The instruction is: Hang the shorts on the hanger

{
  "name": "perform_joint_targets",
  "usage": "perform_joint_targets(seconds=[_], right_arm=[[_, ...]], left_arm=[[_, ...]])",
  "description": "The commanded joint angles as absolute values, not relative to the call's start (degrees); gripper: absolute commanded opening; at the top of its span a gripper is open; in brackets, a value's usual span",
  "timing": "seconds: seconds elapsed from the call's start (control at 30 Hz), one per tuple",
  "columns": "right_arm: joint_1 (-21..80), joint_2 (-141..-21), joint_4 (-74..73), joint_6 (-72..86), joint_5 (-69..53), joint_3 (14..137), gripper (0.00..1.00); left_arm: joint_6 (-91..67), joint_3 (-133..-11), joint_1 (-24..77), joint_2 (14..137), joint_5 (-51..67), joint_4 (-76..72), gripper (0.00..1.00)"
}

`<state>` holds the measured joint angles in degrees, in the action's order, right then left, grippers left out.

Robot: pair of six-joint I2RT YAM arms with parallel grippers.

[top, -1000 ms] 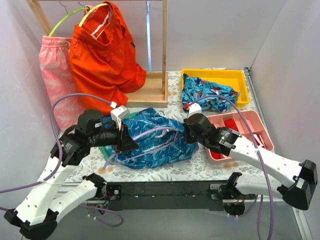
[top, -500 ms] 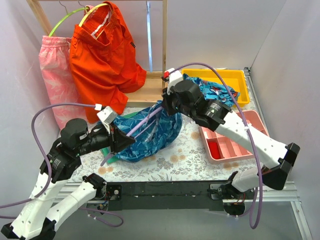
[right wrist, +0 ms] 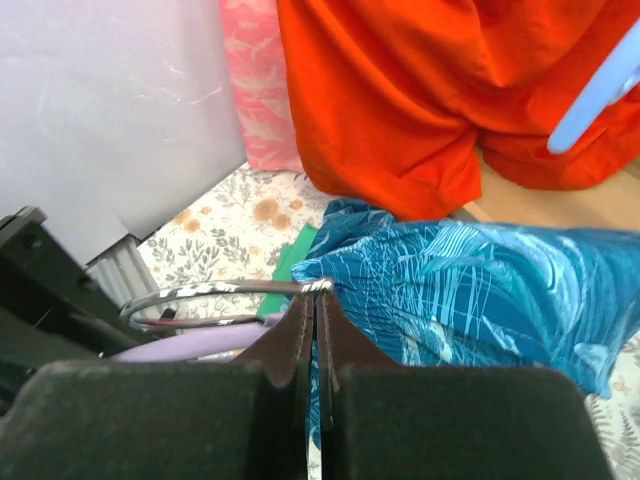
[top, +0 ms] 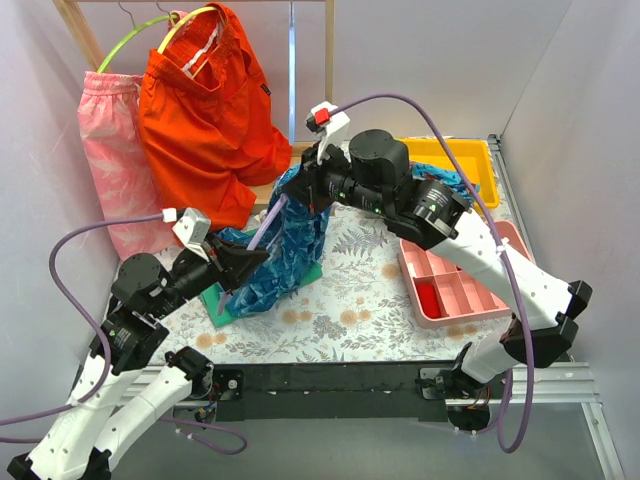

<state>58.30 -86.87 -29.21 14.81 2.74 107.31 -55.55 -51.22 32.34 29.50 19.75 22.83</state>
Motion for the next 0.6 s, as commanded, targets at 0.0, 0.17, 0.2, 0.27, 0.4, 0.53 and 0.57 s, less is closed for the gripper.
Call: perform_joint_targets(seconds=[0.0,0.17,0.2,0.27,0.4,0.53,0.57], right_arm=[[59.50,-83.24,-24.00,19.68,-0.71,99.95,0.02],[59.24,-74.99,-21.71,22.32,8.85,83.63,0.27],[59.15,-73.67,-21.62,23.11,10.01,81.76,0.32],[58.80,-70.25,-21.36,25.31,11.42,78.50,0.43],[58.80,-67.15,-22.93,28.38,13.00,74.53,0.66],[58.45,-64.79,-30.66,36.00,19.04,73.65,0.87],[58.10,-63.91,-32.07,38.21,20.20,73.22,0.92]], left_arm=[[-57.65,-47.29,32.52,28.83,20.92,9.52,0.00],[-60.12,-41.24,32.52,28.74,21.80,3.09,0.00],[-60.29,-40.26,32.52,28.91,21.54,1.08,0.00],[-60.82,-37.81,32.52,29.35,21.97,-1.39,0.00],[-61.87,-33.68,32.52,30.06,23.55,-8.24,0.00],[-62.49,-30.85,32.61,30.85,24.43,-11.69,0.00],[-62.49,-30.50,32.69,31.02,24.52,-12.21,0.00]])
